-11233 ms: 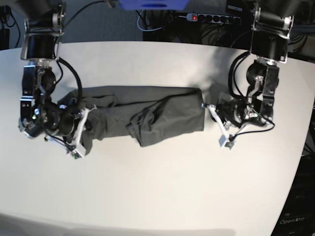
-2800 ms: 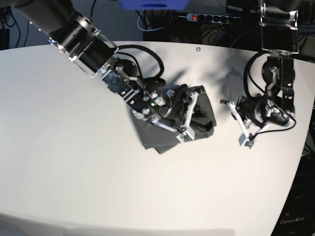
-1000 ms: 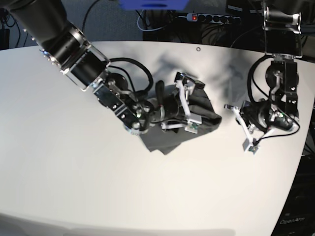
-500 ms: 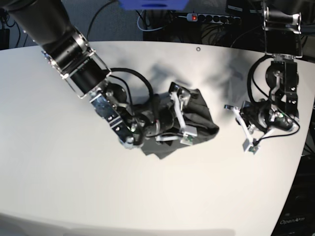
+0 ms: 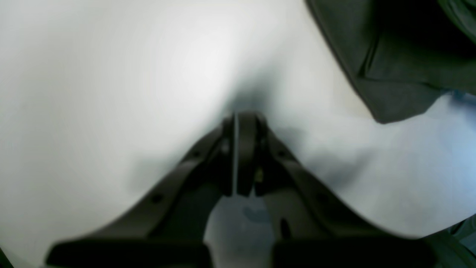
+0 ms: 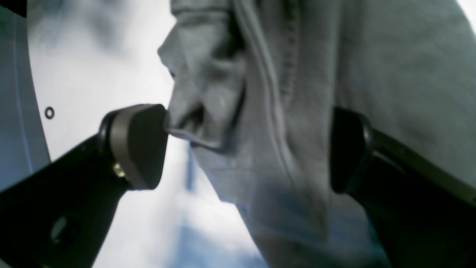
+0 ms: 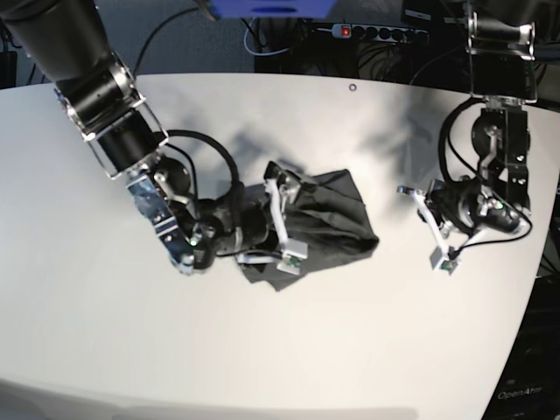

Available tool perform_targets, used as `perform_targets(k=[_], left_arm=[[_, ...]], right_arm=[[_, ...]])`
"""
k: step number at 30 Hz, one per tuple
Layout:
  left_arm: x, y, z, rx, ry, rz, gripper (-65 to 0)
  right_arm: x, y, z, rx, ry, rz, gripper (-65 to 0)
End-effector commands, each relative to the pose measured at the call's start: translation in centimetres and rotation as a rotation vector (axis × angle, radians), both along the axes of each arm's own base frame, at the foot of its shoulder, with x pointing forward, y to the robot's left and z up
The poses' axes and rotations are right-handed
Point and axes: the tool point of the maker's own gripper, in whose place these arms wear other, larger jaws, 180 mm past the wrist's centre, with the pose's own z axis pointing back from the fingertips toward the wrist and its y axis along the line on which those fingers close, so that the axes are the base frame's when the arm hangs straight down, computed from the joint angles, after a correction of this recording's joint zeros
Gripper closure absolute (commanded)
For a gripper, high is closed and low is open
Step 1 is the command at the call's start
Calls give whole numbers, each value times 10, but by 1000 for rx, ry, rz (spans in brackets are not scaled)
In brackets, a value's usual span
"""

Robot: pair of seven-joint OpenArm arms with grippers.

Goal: Fold the T-shirt properly
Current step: 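Drag the grey bundle with the right gripper away from the left gripper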

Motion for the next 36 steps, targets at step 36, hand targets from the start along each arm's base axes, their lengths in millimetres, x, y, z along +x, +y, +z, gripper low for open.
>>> perform_targets(k=[36], left_arm=[[13, 2, 14, -2, -52, -3, -19]], right_arm=[[-7, -72, 40, -131, -142, -27, -498]])
